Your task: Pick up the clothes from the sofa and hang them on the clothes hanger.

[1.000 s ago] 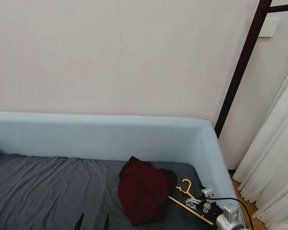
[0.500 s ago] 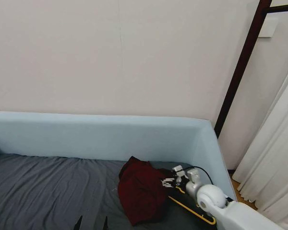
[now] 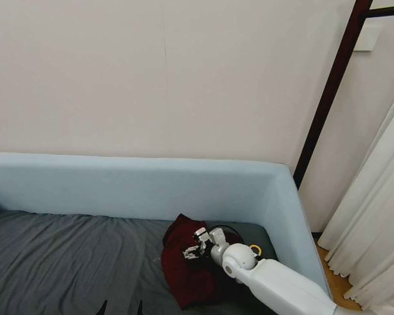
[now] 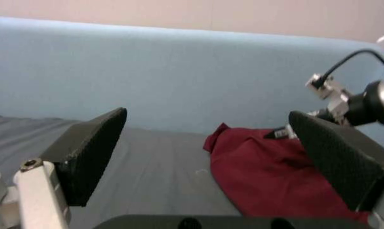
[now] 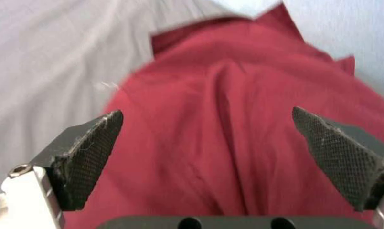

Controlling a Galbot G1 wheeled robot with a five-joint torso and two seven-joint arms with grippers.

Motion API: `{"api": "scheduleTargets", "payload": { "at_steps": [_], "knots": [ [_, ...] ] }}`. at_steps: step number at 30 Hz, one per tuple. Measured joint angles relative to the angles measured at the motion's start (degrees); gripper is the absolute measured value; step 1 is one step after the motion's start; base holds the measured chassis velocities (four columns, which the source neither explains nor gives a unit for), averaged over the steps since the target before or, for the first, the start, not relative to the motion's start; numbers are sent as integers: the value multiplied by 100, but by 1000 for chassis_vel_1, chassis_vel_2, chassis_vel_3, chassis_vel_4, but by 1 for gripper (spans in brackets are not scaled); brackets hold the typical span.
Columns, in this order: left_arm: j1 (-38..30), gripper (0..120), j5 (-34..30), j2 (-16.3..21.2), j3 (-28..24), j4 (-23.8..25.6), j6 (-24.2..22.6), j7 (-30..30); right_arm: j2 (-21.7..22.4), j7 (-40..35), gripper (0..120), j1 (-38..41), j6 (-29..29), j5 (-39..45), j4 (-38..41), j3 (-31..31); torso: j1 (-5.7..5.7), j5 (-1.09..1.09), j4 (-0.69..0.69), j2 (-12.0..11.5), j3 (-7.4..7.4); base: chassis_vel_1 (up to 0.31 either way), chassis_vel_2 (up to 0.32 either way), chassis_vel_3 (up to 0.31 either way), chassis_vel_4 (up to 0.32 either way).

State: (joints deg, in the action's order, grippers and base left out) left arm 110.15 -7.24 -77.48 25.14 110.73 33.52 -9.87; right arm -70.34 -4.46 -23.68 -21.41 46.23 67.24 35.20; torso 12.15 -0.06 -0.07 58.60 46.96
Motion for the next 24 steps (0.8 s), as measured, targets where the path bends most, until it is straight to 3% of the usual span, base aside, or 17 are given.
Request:
{"api": "scheduleTargets", "payload": {
  "at_steps": [4, 9, 24],
  "knots": [
    [86, 100, 15, -70, 19, 21, 56, -4, -199, 74, 100, -15, 54, -116, -431, -50, 0, 0, -1, 1, 0, 0, 0, 0, 0],
    [159, 100, 15, -187, 26, 20, 153, -6, -441, 51, 85, -79, 77, -229, -720, -158, 0, 1, 1, 0, 0, 0, 0, 0, 0],
    [114, 100, -14, -253, 65, 31, 163, -77, -496, 106, 27, -238, 49, -293, -788, -177, 0, 1, 0, 0, 0, 0, 0, 0, 0]
  ]
}}
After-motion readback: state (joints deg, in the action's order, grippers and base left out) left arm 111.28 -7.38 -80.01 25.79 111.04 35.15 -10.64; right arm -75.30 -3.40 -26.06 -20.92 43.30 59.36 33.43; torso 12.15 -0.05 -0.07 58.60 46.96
